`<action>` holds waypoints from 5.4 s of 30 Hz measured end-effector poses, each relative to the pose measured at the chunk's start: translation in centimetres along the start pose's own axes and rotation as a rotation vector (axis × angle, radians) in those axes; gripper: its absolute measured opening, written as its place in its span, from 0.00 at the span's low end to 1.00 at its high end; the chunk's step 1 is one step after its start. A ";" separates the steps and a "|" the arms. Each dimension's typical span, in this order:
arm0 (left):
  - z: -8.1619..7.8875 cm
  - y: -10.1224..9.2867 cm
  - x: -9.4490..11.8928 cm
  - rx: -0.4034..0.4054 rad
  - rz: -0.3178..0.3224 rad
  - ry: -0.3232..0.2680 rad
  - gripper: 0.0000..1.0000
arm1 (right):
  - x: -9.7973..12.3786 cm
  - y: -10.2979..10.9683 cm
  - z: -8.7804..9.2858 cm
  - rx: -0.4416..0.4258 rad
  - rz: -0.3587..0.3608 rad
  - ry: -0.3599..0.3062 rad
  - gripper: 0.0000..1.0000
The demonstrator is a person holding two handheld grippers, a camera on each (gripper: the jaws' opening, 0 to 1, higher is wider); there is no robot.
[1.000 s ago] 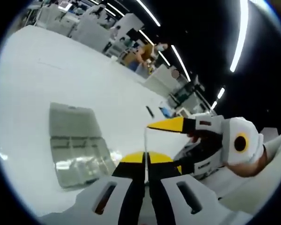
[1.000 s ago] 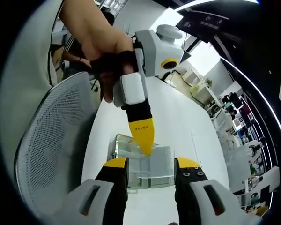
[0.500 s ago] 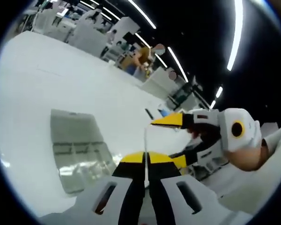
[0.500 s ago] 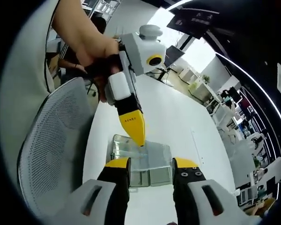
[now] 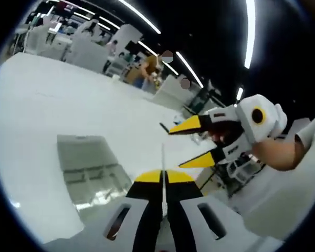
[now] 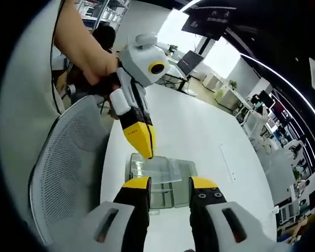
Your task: Insert the divider into the dual guide fixture by aligning both edges with the guide slots and pushing it downward to the bottom, including one-sided entry, uneven engagement, binding, and posture correction.
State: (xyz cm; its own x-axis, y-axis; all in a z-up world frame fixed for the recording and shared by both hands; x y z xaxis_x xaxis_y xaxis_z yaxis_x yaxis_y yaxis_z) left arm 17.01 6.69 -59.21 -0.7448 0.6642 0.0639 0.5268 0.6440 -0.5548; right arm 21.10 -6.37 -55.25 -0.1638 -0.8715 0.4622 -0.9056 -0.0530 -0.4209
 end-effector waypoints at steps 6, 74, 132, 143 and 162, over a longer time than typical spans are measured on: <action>0.2 -0.5 0.1 -0.065 0.034 -0.007 0.00 | 0.0 -0.3 -0.4 -0.031 -0.037 -0.010 0.20; 1.6 -1.2 0.1 -0.405 0.153 0.053 0.00 | -1.2 0.4 -1.1 -0.093 -0.430 0.146 0.00; 2.1 -0.7 -0.1 -0.398 0.064 0.043 0.16 | -1.4 -0.9 -1.2 -0.448 -0.329 0.239 0.00; 1.8 -1.0 0.4 -0.401 0.049 0.036 0.19 | -1.2 -1.9 -0.3 -0.448 -0.296 0.268 0.00; 1.6 -0.6 2.0 -0.401 0.014 0.011 0.29 | -2.0 -3.3 0.6 -0.449 -0.290 0.304 0.00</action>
State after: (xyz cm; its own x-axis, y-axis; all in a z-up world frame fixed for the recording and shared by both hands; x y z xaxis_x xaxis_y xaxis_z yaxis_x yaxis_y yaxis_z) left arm 14.59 7.00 -60.05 -0.7330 0.6769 0.0681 0.6568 0.7302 -0.1882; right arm 24.65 -4.78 -55.30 0.0692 -0.6709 0.7383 -0.9955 0.0012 0.0944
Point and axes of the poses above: the point that each gripper's makers call its tool centre point, and the gripper's own axes: x roughly backward along the fingers, y roughly to its left, z roughly out of its underside, the point moved 7 cm from there along x, roughly backward along the fingers, and after that the axes turned 15 degrees about -y, right-handed, at the moved point
